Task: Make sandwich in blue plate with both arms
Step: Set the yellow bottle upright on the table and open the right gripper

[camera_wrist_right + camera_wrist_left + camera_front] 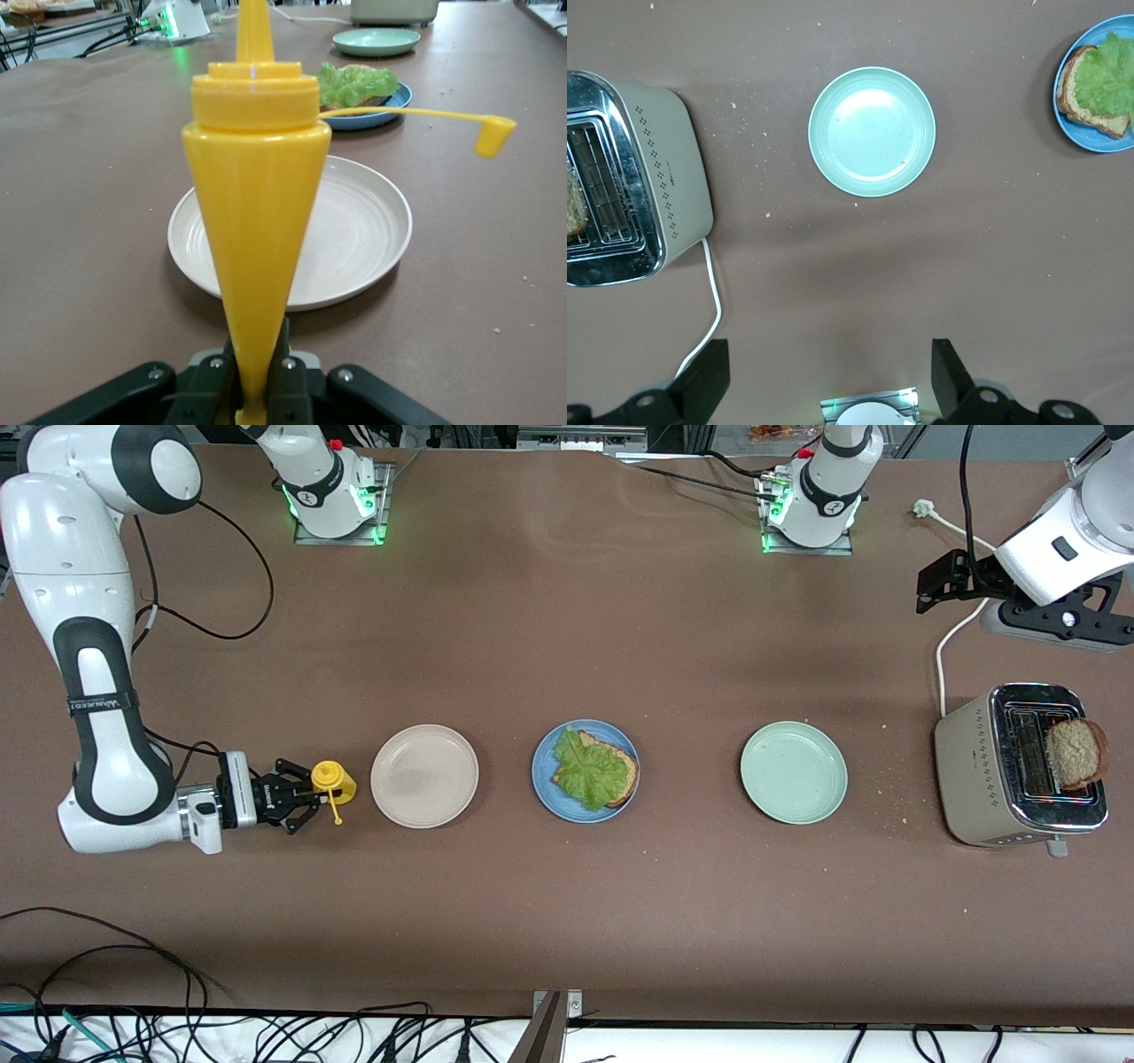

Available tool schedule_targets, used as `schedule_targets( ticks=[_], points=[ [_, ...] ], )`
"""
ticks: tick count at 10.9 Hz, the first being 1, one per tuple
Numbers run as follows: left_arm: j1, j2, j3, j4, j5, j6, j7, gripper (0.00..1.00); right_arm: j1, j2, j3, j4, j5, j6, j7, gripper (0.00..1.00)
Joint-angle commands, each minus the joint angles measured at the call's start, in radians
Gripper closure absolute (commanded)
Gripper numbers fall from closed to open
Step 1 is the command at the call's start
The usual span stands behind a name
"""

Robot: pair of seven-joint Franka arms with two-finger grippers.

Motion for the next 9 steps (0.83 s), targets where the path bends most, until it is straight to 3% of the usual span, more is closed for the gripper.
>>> schedule_targets(
  ticks=[1, 2, 3, 5, 6, 9],
  points=[
    [0.001, -0.007, -0.003, 0.004, 0.022, -0.012, -0.001, 0.00, -0.079, 0.067, 0.093, 0.003, 0.025, -0.011, -0.056, 1.00],
    [0.001, -0.007, -0.003, 0.004, 0.022, -0.012, -0.001, 0.00, -0.082, 0.075, 0.096, 0.003, 0.026, -0.011, -0.057, 0.96],
    [0.001, -0.007, -0.003, 0.004, 0.022, -0.012, -0.001, 0.00, -0.087, 0.087, 0.097, 0.003, 0.034, -0.012, -0.059, 0.85],
    [0.001, -0.007, -0.003, 0.004, 0.022, -0.012, -0.001, 0.00, -0.096, 0.104, 0.096, 0.003, 0.063, -0.009, -0.095, 0.52],
    [0.001, -0.007, -0.003, 0.004, 0.022, -0.012, -0.001, 0.00, -0.104, 0.106, 0.096, 0.005, 0.069, -0.006, -0.129, 0.01],
    [0.001, -0.007, -0.003, 0.004, 0.022, -0.012, -0.001, 0.00, -0.107, 0.106, 0.096, 0.017, 0.095, -0.003, -0.178, 0.00]
  ],
)
